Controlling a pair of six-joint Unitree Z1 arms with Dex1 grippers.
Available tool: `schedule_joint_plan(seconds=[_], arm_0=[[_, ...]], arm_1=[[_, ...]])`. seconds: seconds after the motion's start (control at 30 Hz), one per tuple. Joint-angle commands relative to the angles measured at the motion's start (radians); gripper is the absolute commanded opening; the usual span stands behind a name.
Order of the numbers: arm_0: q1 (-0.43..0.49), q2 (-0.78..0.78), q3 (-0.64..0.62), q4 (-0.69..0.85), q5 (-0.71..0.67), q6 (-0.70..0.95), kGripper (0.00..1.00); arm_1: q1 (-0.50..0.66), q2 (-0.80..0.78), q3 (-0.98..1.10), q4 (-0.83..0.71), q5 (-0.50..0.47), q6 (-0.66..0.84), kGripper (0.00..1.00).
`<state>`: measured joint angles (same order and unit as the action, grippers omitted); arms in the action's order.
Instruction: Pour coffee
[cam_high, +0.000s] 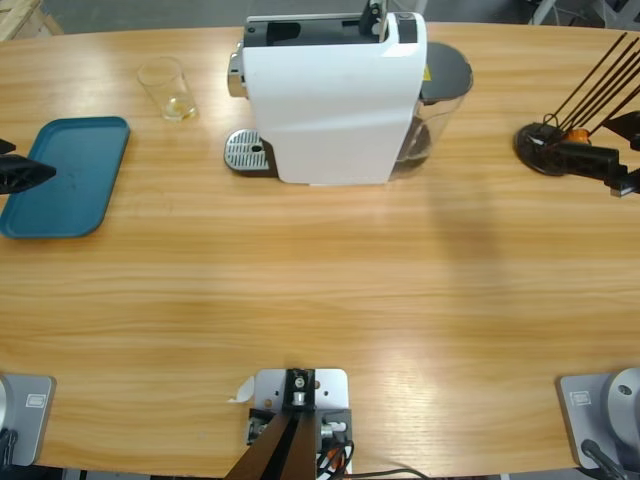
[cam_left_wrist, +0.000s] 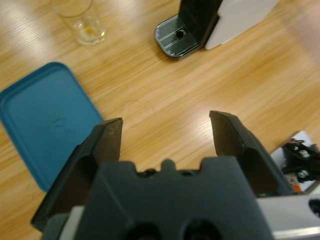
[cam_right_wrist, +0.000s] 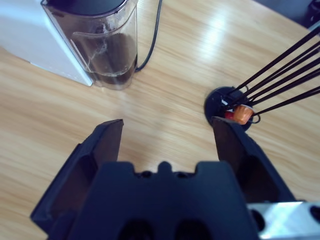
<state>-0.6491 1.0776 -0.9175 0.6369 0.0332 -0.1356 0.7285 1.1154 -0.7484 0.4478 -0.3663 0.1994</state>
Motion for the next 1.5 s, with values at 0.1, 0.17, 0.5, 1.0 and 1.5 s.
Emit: schedule_joint_plan(seconds=[0.1,0.17,0.5,1.0,1.5], arm_0=[[-0.020,-0.010,0.127,-0.087,0.027,-0.036,0.817],[-0.019,0.001,0.134,-0.092,0.038,-0.038,0.849],[-0.019,0.004,0.174,-0.149,0.067,-0.045,0.839],[-0.020,-0.008,0.182,-0.158,0.068,-0.043,0.839],[-0.020,-0.007,0.183,-0.160,0.067,-0.041,0.839]], arm_1=[[-0.312,0.026,-0.013,0.039,0.037,0.203,0.627],[-0.342,0.050,-0.029,0.050,0.044,0.204,0.639],[-0.383,0.271,-0.045,-0.012,0.107,0.218,0.738],[-0.473,0.331,-0.058,-0.061,0.099,0.201,0.724],[-0.528,0.436,-0.096,-0.067,0.108,0.184,0.720]])
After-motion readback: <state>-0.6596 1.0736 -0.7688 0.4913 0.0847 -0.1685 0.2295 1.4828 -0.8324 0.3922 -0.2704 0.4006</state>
